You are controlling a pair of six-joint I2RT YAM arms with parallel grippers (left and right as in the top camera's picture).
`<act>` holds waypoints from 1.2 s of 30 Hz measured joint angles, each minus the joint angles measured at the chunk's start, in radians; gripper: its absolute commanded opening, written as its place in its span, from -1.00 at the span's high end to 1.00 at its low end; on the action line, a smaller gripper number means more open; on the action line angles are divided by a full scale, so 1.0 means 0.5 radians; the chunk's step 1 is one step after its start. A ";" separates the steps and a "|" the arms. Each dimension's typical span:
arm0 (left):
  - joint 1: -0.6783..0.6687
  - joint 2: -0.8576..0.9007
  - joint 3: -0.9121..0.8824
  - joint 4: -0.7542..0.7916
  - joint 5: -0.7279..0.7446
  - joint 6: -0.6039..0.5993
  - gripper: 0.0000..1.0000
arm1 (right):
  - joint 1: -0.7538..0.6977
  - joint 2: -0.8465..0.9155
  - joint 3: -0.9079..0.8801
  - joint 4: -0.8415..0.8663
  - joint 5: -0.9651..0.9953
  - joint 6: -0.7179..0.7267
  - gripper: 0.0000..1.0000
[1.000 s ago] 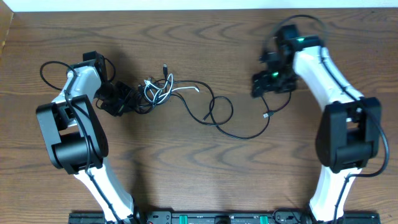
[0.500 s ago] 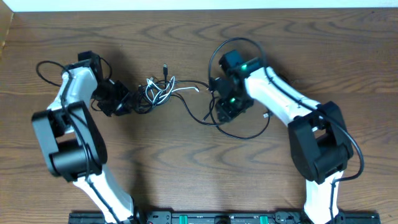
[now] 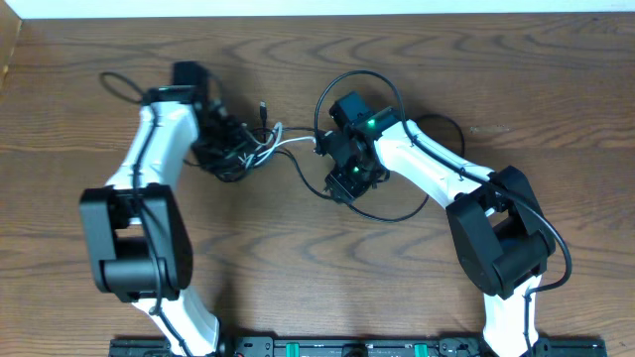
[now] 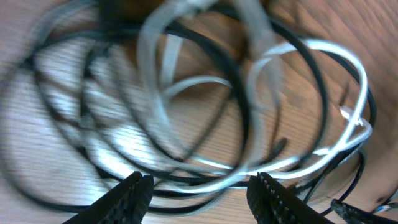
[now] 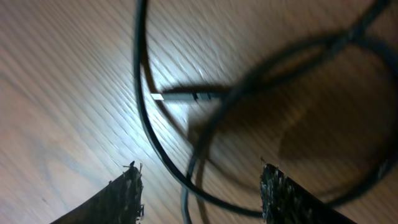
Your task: Untangle cables
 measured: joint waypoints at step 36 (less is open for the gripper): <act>-0.096 0.255 0.000 0.153 -0.371 -0.319 0.85 | 0.029 -0.142 -0.393 0.014 0.758 0.029 0.98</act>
